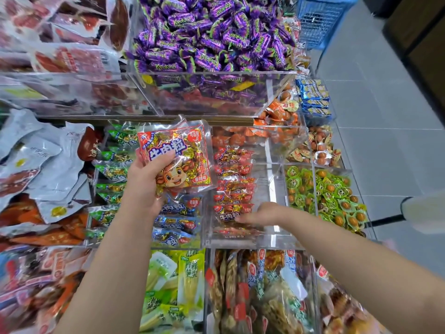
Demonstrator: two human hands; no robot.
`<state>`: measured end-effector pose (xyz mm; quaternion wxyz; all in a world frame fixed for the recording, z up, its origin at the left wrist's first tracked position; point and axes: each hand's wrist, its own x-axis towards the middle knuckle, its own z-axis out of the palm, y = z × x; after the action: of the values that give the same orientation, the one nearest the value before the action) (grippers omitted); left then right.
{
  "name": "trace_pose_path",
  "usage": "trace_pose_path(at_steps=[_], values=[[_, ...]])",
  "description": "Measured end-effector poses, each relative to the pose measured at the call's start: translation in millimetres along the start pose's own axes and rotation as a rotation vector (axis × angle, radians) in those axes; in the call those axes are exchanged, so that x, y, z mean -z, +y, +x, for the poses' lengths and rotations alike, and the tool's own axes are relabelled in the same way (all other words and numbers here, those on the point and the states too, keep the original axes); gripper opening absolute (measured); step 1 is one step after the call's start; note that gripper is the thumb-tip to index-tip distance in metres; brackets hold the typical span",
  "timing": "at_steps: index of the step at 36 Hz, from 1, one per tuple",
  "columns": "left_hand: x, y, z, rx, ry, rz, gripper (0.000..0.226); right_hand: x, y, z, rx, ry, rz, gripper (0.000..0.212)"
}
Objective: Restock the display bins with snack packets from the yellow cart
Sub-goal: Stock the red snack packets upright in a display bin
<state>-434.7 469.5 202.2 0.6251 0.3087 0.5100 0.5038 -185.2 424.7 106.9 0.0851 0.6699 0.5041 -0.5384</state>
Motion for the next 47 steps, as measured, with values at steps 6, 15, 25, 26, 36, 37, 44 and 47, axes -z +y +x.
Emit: trace_pose_path(at_steps=[6,15,25,26,36,37,44,47], values=[[-5,2,1,-0.01,-0.003,-0.003,0.04,-18,-6,-6,0.179,0.041,-0.297,0.03],[-7,-2,0,0.005,0.007,0.002,0.038,-23,1,6,0.198,0.03,-0.427,0.039],[-4,-8,3,0.035,0.037,0.002,0.041,-38,15,23,0.096,0.189,-0.101,0.054],[-4,-9,3,0.038,0.042,0.001,0.04,-40,12,25,0.092,0.196,-0.121,0.052],[-1,-12,7,0.048,0.066,-0.015,0.042,-38,-11,45,0.075,0.313,-0.168,0.023],[-1,-11,7,0.048,0.067,-0.012,0.042,-40,-11,47,0.078,0.335,-0.174,0.022],[-2,-9,7,0.05,0.081,0.005,0.045,-32,-5,33,0.147,0.182,-0.316,0.035],[-1,-11,7,0.049,0.093,0.006,0.037,-12,4,15,0.096,-0.044,0.061,0.054]])
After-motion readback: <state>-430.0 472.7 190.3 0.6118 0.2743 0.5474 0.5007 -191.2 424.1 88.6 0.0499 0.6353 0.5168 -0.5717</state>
